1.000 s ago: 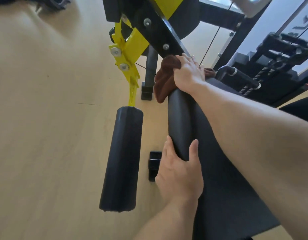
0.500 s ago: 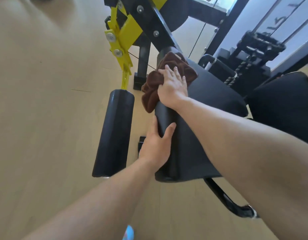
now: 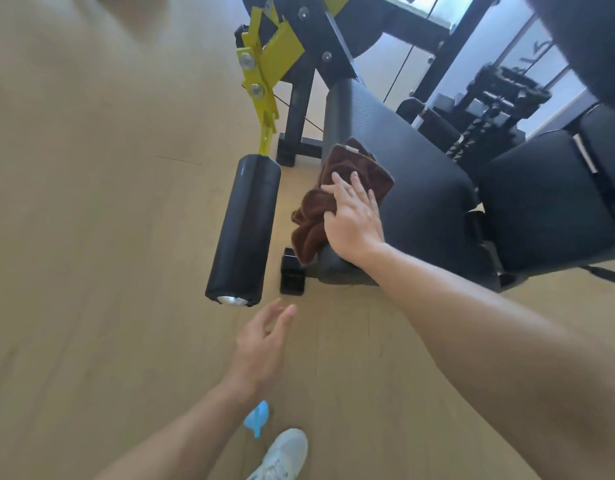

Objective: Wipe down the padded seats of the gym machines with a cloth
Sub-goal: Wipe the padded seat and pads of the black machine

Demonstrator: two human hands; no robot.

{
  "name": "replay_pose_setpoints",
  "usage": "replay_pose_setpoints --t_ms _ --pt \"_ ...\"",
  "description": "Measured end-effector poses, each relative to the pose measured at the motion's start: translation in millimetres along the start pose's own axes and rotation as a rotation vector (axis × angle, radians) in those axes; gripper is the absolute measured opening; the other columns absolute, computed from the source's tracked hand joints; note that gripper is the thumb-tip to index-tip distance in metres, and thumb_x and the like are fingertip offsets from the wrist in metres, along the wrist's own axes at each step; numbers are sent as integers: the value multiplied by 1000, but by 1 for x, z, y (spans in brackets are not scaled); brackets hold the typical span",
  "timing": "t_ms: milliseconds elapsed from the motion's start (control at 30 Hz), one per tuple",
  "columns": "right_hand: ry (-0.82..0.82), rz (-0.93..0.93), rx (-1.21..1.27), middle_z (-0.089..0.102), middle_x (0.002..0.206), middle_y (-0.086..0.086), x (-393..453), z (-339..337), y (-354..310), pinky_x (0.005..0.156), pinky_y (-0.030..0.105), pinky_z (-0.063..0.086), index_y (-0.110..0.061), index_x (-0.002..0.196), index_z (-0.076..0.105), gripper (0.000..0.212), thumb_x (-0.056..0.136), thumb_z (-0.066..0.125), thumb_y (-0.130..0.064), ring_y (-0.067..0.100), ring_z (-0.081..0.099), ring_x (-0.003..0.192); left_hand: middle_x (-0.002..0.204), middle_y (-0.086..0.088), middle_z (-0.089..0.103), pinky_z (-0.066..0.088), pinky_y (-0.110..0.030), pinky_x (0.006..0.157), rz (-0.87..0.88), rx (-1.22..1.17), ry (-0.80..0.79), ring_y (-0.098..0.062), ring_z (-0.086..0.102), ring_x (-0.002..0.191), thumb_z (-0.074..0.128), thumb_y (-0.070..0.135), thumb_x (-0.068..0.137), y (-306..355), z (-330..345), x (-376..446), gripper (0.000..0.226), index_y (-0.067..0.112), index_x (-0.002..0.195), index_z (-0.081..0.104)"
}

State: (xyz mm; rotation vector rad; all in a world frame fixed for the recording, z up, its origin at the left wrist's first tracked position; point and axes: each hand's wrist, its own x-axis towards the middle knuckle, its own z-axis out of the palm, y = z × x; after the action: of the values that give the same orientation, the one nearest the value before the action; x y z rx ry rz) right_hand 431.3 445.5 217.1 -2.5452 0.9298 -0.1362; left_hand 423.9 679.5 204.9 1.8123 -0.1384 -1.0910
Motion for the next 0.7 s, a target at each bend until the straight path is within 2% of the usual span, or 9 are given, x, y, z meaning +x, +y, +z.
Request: replay_pose_setpoints --t_ms 67,167,233,333,467,567,633,700 --pt "-12 -19 25 21 169 -9 -32 1 -1 127 41 -11 -30 149 44 47 104 41 -23 12 -3 158 140 14 53 33 -20 100 24 30 -1 -3 49 124 53 47 99 2 -2 -15 51 28 146 50" --pt "-45 -102 24 23 169 -10 -76 -1 2 127 39 -12 -31 149 44 49 101 45 -21 11 -3 158 145 15 53 36 -22 100 71 79 19 -5 52 124 55 51 97 6 -1 -32 53 31 146 50" --pt "-88 -252 -101 18 170 -10 -97 -4 22 128 44 -7 -34 154 36 58 99 47 -21 13 -7 158 141 16 53 38 -23 96 100 120 31 -4 54 117 56 50 97 11 3 -37 52 33 145 49" --pt "-160 -451 -307 3 172 -9 -103 -11 55 128 47 -4 -40 160 12 72 101 51 -30 18 -16 157 137 17 52 40 -24 95 159 138 54 -4 53 118 61 44 96 14 13 -36 53 34 146 47" --pt "-164 -415 -279 0 172 -5 -78 -14 68 128 53 5 -39 160 8 95 90 71 -49 22 -12 158 144 11 51 40 -27 103 193 148 111 -8 49 130 64 38 96 5 34 -33 54 32 147 46" --pt "-152 -388 -244 -2 173 -5 -65 -15 74 128 50 1 -37 161 7 101 85 65 -66 20 -11 158 142 15 51 39 -27 107 252 208 172 -6 47 131 64 37 96 -4 52 -35 51 34 143 47" --pt "-148 -434 -230 -1 173 -2 -64 -14 80 128 48 -1 -34 162 8 97 88 62 -64 21 -10 158 136 21 51 37 -22 102 325 271 225 1 45 123 65 35 95 -4 66 -36 50 34 141 49" --pt "-119 -522 -219 5 173 -1 -66 -13 91 129 47 4 -30 163 11 91 93 62 -57 22 -5 159 132 22 52 34 -17 98 416 323 295 6 45 117 68 31 93 3 83 -37 48 32 138 52"
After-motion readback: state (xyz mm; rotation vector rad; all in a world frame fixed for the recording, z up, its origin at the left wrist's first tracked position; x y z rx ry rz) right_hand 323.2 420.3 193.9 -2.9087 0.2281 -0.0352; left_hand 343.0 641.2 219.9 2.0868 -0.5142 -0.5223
